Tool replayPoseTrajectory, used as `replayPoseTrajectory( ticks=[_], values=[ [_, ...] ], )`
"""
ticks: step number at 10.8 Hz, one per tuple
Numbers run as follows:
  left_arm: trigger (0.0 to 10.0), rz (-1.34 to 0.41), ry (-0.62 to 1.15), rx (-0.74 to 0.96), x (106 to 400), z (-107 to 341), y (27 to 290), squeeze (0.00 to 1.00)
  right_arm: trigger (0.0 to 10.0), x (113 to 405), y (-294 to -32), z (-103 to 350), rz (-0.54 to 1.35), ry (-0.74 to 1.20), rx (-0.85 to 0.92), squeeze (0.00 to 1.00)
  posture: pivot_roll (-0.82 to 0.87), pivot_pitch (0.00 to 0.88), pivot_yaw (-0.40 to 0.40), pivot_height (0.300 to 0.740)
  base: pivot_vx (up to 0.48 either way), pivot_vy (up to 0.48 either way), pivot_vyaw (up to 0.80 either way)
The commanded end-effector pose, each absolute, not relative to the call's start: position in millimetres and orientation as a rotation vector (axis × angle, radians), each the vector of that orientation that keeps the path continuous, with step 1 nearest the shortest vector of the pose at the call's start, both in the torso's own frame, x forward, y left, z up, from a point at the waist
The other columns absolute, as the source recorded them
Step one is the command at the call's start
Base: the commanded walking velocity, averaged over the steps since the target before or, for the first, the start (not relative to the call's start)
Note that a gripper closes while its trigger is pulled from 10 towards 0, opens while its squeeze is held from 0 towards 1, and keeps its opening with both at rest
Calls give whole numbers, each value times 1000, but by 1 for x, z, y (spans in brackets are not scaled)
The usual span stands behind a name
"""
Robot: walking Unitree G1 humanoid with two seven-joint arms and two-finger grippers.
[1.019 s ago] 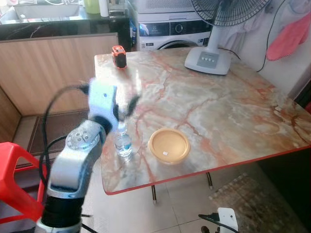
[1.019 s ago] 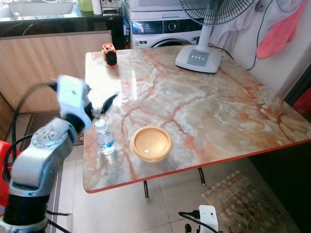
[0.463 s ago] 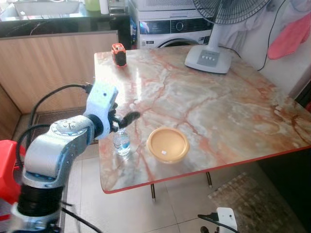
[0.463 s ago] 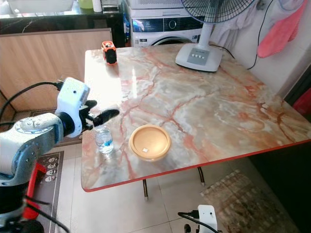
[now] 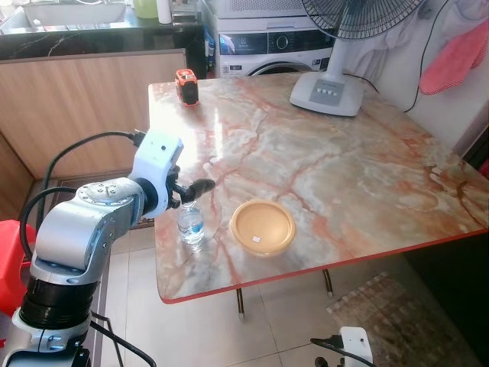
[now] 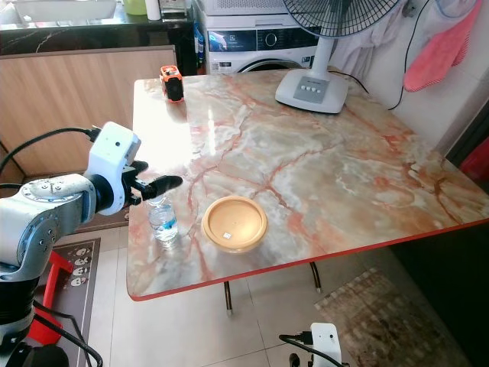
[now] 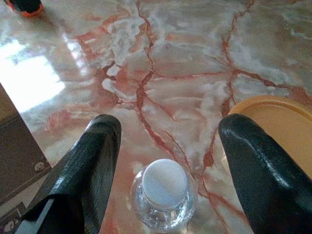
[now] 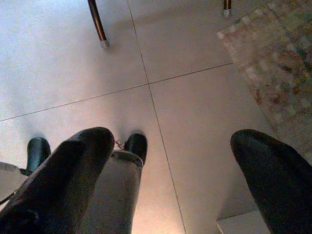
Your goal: Restocking fridge
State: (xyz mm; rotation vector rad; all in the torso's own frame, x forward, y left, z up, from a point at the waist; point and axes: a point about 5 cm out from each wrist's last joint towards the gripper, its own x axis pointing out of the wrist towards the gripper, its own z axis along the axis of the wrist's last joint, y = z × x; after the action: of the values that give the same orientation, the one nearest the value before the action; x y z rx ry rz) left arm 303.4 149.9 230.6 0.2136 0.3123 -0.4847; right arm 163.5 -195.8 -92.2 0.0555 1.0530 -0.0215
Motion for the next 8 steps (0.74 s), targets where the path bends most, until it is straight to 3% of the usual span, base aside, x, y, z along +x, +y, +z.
replayPoseTrajectory(
  ticks=[1,8],
  values=[
    [10000,-499,332,194,305,231,148,0,10000,161,-197,-93,-41,1070,73,0,65,0,-39,740,0,0,0],
    [10000,-487,399,192,301,220,148,0,10000,160,-197,-94,-34,1080,84,0,68,0,-31,740,0,0,0]
  ],
)
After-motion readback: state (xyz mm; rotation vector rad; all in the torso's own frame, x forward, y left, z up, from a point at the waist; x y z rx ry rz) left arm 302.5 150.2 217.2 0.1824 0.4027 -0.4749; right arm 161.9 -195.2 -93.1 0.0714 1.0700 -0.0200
